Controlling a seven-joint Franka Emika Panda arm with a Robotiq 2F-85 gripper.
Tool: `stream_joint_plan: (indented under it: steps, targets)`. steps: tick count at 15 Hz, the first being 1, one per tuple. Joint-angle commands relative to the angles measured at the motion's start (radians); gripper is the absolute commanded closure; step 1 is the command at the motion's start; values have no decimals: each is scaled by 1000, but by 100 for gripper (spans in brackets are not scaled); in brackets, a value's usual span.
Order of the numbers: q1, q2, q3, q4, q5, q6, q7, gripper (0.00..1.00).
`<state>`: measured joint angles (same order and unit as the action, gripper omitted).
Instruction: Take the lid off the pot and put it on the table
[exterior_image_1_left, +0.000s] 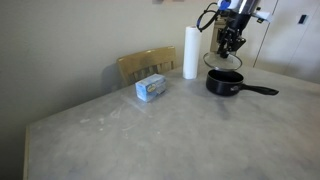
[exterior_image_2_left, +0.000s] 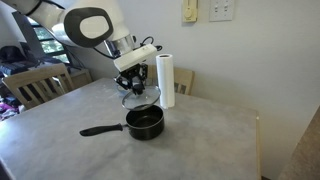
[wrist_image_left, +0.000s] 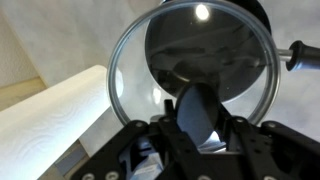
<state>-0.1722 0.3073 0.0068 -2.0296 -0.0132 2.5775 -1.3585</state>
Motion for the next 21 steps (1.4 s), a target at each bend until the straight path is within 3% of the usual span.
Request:
stream_joint_plan:
  steps: [1, 10, 14, 16, 17, 19, 21]
  targets:
    - [35, -89, 30, -78, 12, -3, 41, 86]
    - [197, -141, 145, -225, 43, 27, 284, 86]
    - [279, -71, 132, -268, -60, 190, 566, 86]
    - [367, -38, 46, -291, -156, 290, 752, 86]
    - [436, -16, -29, -295, -206, 325, 842, 86]
    - [553, 29, -151, -278, -296, 337, 1018, 86]
    - [624, 68, -212, -258, -369, 291, 1168, 86]
